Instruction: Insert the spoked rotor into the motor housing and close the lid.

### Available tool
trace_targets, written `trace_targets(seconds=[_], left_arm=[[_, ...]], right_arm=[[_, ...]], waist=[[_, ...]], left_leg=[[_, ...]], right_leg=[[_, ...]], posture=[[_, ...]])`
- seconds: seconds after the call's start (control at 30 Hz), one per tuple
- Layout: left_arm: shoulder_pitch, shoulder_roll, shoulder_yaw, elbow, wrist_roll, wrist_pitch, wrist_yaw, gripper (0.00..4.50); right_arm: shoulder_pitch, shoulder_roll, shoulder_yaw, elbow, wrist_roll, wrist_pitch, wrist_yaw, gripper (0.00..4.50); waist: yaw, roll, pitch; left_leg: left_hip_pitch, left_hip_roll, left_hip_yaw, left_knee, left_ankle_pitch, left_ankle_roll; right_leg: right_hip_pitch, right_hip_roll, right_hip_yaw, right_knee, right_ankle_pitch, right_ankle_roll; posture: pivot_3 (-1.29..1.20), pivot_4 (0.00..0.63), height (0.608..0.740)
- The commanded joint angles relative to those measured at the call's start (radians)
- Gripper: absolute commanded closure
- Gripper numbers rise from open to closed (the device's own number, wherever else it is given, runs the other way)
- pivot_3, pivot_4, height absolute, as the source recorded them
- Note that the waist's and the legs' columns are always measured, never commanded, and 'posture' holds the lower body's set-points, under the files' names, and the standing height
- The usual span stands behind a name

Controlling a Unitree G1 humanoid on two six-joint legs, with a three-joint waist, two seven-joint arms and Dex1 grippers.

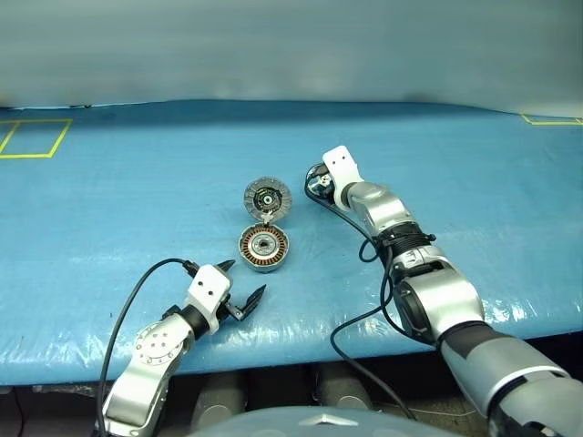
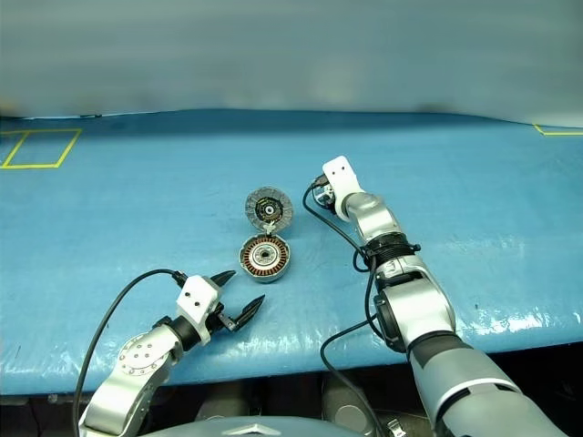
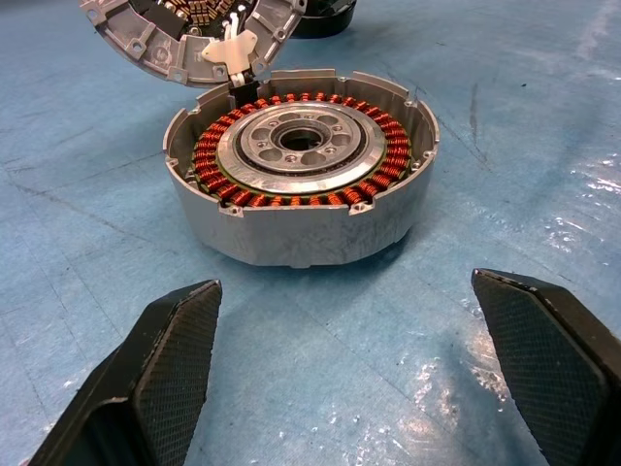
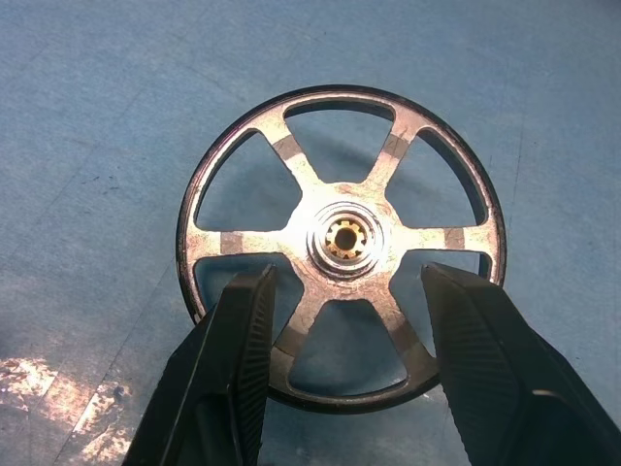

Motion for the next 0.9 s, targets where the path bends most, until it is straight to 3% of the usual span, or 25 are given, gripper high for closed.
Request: trace_targets(seconds=[0.03, 0.1, 0.13, 0.47, 0.63, 0.9], left_arm=[[0.002, -0.004, 0.008, -0.027, -0.003, -0.021, 0.007, 0.00], [0.002, -0.004, 0.007, -0.026, -0.004, -0.021, 0.007, 0.00], [0.002, -0.004, 0.006, -0.025, -0.005, -0.021, 0.008, 0.00], [0.009, -0.004, 0.004, -0.027, -0.005, -0.023, 0.012, 0.00], [0.015, -0.001, 0.007, -0.031, -0.005, -0.023, 0.012, 0.00], [0.015, 0.005, 0.013, -0.029, -0.010, -0.020, 0.005, 0.00]], right_arm=[[-0.011, 0.003, -0.010, 0.016, -0.006, -0.006, -0.009, 2.55], [-0.009, 0.004, -0.010, 0.020, -0.006, -0.003, -0.009, 3.24], [-0.008, 0.004, -0.010, 0.023, -0.006, -0.003, -0.010, 3.36], [0.055, -0.006, 0.006, -0.079, -0.008, 0.015, 0.017, 3.37], [0.209, -0.063, 0.075, -0.430, -0.050, 0.090, 0.081, 3.48], [0.502, -0.255, 0.156, -1.070, -0.060, 0.343, 0.263, 3.48]], waist=[[0.000, 0.000, 0.000], [0.000, 0.000, 0.000], [0.000, 0.000, 0.000], [0.000, 0.000, 0.000], [0.004, 0.000, 0.000], [0.018, 0.000, 0.000]], left_leg=[[0.000, 0.000, 0.000, 0.000, 0.000, 0.000], [0.001, 0.000, 0.000, 0.000, 0.000, 0.000], [0.001, 0.000, 0.000, 0.000, 0.000, 0.000], [0.002, 0.000, -0.001, 0.002, 0.000, 0.000], [0.001, 0.000, -0.002, 0.001, 0.000, 0.000], [0.000, 0.000, -0.003, 0.001, 0.000, 0.000]], right_leg=[[0.000, 0.000, 0.000, 0.000, 0.000, 0.000], [0.000, 0.000, 0.000, 0.000, 0.000, 0.000], [0.001, 0.000, 0.000, 0.000, 0.000, 0.000], [0.002, 0.000, 0.001, 0.000, -0.002, -0.003], [0.001, 0.000, 0.001, 0.000, -0.001, -0.003], [0.000, -0.001, 0.000, 0.000, -0.003, -0.004]], posture=[[0.00, 0.150, 0.740], [0.00, 0.150, 0.740], [0.00, 0.150, 0.740], [0.00, 0.150, 0.740], [0.00, 0.150, 0.740], [0.00, 0.150, 0.740]])
